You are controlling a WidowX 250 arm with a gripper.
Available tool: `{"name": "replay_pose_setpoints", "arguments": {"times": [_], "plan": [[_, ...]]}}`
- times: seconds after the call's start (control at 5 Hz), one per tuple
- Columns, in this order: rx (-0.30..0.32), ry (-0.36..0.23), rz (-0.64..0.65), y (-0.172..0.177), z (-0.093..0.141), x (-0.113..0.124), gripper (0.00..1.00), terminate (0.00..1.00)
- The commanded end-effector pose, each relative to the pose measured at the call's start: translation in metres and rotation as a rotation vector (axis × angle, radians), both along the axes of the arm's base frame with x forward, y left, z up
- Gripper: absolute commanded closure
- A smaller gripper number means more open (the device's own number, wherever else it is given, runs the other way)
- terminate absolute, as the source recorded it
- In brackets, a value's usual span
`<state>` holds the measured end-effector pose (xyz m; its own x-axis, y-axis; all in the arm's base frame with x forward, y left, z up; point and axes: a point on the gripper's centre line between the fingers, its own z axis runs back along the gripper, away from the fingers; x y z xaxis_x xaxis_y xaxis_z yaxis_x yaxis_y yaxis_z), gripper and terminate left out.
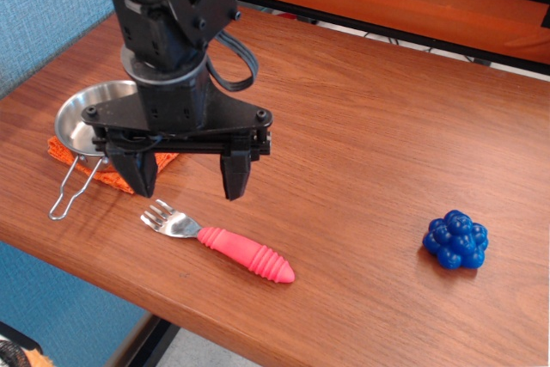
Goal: Move the fork from front edge to the center of the table
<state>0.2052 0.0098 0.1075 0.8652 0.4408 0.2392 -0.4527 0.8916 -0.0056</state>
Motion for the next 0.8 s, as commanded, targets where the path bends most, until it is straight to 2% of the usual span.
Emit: {"name": "replay_pose_setpoints", "arguments": {"times": [0.0,0.2,0.4,0.6], "plan": [[0.0,0.0,0.0,0.0,0.0,0.0,0.0,0.0],[0.038,0.151,0.245,0.005,-0.013,0.008,0.0,0.0],[-0.004,0.173,0.493,0.008,-0.022,0.014,0.0,0.0],[-0.083,0.084,0.735,0.003,-0.026,0.021,0.0,0.0]]}}
